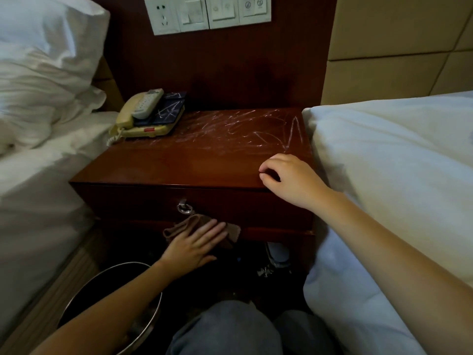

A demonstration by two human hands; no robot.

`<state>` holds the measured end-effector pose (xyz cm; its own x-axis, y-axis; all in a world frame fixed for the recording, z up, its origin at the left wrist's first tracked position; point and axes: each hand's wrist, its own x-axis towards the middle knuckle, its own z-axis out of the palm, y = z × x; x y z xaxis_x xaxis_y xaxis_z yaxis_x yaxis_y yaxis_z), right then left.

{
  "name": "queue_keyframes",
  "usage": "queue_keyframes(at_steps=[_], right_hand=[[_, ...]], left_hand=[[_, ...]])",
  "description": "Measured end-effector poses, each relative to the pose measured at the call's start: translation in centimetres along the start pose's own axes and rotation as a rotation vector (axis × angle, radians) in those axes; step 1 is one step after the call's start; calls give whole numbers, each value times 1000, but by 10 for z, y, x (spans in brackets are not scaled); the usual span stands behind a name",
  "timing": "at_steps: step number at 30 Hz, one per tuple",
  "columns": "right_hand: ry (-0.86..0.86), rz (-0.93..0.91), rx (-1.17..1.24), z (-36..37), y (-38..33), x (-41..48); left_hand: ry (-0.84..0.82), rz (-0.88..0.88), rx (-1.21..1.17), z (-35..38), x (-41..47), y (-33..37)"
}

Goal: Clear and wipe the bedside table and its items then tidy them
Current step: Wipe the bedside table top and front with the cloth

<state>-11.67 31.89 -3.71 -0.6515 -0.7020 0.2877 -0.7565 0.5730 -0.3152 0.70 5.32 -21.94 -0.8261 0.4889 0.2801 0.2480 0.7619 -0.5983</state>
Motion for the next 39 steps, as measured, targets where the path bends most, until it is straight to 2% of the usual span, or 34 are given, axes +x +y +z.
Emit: queue_keyframes(at_steps=[3,5,8,10,12,15,19,24,28,33,36,39], right_hand=[[7,6,-14,2,-2,2],[11,12,-5,4,0,2],[6,10,14,6,3,2],[-2,2,17,7,5,0],[-4,-9,9,8,6,-1],[9,-19,5,8,5,-1],[13,-13,-18,6,4,1],[-70,-62,-108,9,-24,23],[-103,-136,-149,27,-55,42],[-76,-158,-170,48,-79,57],[-38,-176,-159,59,-88,61],[-15,-182,-162,63,-88,62]], left_hand=[[42,-44,-102,-9,24,27],[50,60,-117,-18,54,38],[-50,247,-122,-41,102,54],[-69,279,-156,-47,115,59],[-19,236,-150,-42,105,53],[104,83,-60,-12,59,40],[112,-70,-91,12,7,9],[60,40,-6,6,-6,-23],[108,70,-6,18,-16,-29],[129,-80,-52,24,-47,-51],[179,-293,-9,32,-66,-54],[120,-478,-18,41,-72,-43]])
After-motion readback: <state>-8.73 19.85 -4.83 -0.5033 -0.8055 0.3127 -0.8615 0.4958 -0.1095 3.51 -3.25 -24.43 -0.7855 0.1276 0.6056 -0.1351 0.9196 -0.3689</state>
